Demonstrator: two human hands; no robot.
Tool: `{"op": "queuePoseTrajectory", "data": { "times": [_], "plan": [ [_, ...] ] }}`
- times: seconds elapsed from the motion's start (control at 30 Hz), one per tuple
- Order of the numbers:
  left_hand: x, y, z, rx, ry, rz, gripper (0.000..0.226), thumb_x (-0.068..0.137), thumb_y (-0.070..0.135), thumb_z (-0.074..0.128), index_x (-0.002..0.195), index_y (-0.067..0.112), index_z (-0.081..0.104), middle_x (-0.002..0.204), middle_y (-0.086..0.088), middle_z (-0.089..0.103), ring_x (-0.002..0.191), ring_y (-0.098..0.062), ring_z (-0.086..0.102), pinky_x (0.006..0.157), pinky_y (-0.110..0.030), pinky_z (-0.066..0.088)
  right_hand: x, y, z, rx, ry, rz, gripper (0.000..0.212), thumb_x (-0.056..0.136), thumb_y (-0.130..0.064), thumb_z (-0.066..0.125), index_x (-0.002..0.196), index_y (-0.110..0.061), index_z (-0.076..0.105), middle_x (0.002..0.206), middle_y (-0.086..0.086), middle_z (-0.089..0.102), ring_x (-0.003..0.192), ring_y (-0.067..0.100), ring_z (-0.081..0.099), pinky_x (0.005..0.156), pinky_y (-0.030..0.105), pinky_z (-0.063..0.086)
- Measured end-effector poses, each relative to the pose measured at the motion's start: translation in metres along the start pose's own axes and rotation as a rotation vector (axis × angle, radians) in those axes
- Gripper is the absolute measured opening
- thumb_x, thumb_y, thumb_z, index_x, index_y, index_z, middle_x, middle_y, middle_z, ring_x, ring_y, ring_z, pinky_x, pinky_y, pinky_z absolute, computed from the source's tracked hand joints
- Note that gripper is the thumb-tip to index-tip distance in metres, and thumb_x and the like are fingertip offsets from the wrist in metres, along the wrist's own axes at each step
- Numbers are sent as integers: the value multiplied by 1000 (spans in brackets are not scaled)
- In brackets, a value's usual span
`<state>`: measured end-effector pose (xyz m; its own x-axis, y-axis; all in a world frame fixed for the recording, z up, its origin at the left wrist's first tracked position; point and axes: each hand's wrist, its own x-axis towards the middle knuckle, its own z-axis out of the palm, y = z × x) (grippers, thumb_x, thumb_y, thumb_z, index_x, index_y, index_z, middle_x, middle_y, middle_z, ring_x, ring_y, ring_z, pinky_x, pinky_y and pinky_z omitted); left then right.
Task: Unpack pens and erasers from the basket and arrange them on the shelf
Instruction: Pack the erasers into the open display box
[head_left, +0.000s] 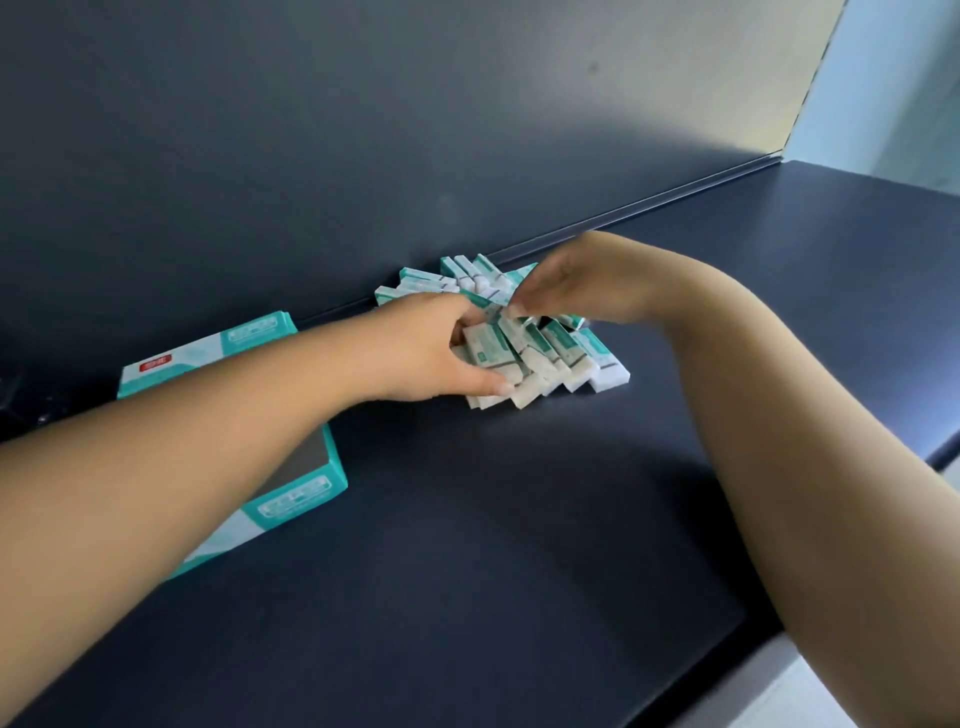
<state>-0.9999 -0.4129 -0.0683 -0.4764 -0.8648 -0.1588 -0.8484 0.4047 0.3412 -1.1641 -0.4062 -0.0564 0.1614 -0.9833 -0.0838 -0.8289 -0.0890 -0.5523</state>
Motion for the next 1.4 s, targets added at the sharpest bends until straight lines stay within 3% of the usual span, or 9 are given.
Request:
{"op": "queuePoseTrajectory", "data": {
  "times": [0.17,0.4,0.53,0.67,0.77,0.9,1.0,1.17,1.4],
  "plan": [
    [-5,-4,-5,-89,-24,-24,57,69,28,77,120,16,54,116,4,60,106,-13,57,98,-31,42,0,1,0,12,8,3,25,85,-37,59,104,-24,70,104,-4,68,99,12,60,83,25,45],
    [-4,-5,1,4,5,-107,83,59,47,78,130,19,46,129,4,53,114,-15,51,98,-30,41,0,1,-1,-4,-12,-12,27,85,-36,60,106,-22,68,107,-4,66,100,11,58,83,24,42],
    [-6,2,4,90,71,-96,70,64,43,77,125,21,50,123,3,55,111,-16,51,93,-28,43,2,2,1,-33,19,-15,29,85,-38,59,104,-18,70,107,1,66,100,15,58,83,26,44],
    [-19,3,-6,59,198,-15,57,66,36,75,117,21,55,113,4,55,106,-15,52,88,-24,41,6,-7,7,-82,224,-57,48,84,-47,56,82,-1,66,79,13,62,72,20,53,66,28,42],
    [-40,-5,-22,-29,360,52,70,65,33,74,129,24,48,122,5,49,115,-12,47,90,-17,33,-3,-24,13,258,239,-74,53,79,-53,58,76,-1,63,68,14,56,60,12,46,59,26,38],
    [-76,-20,-35,-73,404,116,83,67,28,75,140,24,35,126,13,42,113,1,42,83,-2,24,-20,-51,26,851,-213,-67,26,78,-38,60,88,-14,63,73,1,62,62,12,57,62,23,49],
    [-102,-30,-36,-155,341,130,88,66,21,77,140,28,30,112,27,41,96,17,45,81,8,26,-25,-71,41,1055,-389,-61,23,66,-24,64,87,-13,64,74,2,67,65,13,62,65,24,55],
    [-137,-51,-25,-328,535,50,87,60,27,81,128,42,28,107,37,40,108,12,46,101,-21,38,-31,-101,60,1408,-414,67,14,85,-4,52,76,-7,62,68,9,69,58,17,67,60,25,56],
    [-168,-75,-11,-362,802,-29,40,65,20,78,96,38,59,92,28,56,90,1,60,84,-16,47,-43,-136,90,1514,-445,-22,14,83,0,53,90,-12,57,73,9,70,57,20,68,58,28,58]
  ]
}}
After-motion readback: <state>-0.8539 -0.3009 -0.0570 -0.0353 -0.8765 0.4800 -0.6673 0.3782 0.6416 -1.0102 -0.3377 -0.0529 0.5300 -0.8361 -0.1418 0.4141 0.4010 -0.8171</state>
